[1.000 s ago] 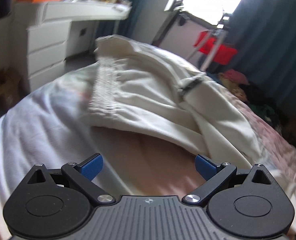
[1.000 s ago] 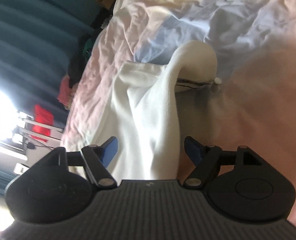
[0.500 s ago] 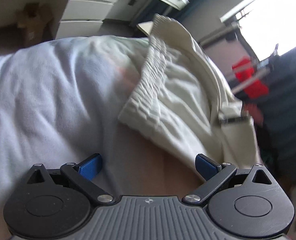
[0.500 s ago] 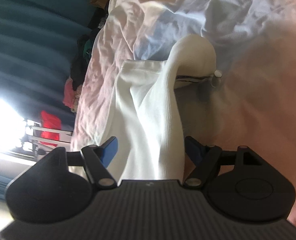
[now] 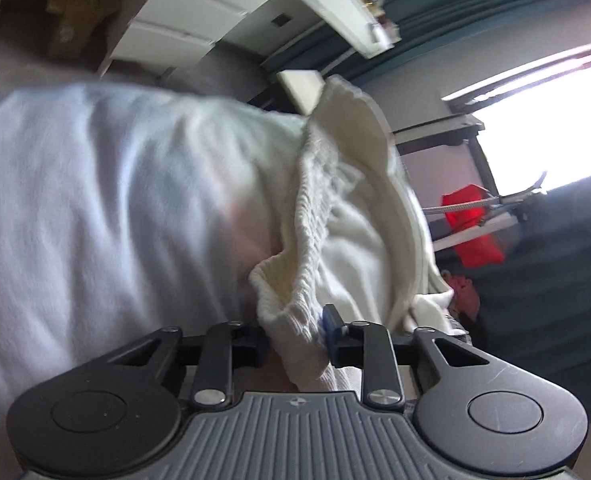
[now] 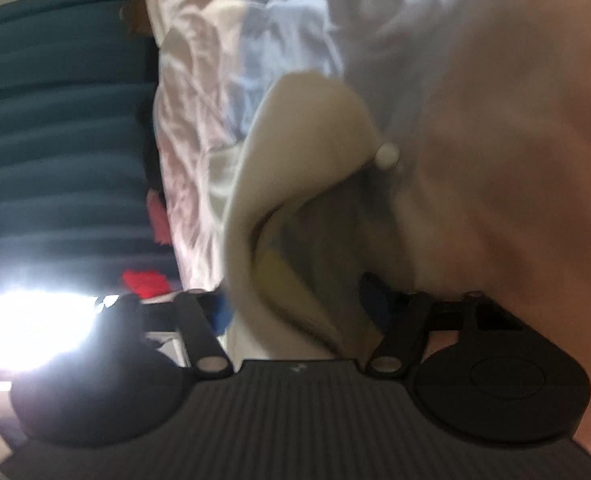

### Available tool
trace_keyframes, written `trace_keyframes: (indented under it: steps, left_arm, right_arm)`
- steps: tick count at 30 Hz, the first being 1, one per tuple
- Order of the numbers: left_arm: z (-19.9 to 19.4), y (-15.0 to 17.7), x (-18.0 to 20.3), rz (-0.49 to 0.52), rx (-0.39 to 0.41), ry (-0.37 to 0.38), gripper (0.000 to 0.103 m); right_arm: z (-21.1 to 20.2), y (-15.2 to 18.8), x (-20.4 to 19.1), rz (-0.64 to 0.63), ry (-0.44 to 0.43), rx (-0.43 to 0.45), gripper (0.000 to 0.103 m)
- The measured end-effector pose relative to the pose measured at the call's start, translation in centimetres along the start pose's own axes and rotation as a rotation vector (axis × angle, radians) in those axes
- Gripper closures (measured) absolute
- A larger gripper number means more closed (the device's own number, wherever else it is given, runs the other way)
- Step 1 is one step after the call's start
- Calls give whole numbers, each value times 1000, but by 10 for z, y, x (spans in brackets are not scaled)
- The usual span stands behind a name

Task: Fold clothes

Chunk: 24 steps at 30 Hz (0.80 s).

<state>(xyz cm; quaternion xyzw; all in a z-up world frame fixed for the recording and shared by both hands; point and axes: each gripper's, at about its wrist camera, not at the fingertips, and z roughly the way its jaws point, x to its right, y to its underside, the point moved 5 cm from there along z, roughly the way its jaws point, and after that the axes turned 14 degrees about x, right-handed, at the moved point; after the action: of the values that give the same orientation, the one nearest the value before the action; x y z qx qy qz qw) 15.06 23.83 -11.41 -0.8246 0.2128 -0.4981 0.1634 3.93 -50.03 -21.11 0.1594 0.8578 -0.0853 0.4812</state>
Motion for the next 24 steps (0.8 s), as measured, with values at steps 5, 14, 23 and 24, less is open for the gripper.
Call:
trace_keyframes:
  steps: [5,14,23,24]
  left_arm:
    - [-38,-39,28,55,121,-8,85]
    - [-93,-110,15,61,138,-56,89]
    - [-90,-101,-55,218,37,-186,76]
    - [-91,-101,-57,246,42,-196,71]
  right_arm:
    - [-13,-17,-9,-60,-10,116,95]
    - [-54,-57,-21,-171,14,338,95]
    - [-71,-78,22,-124,206,387,73]
    - [-73,-77,20,-143,214,395,73]
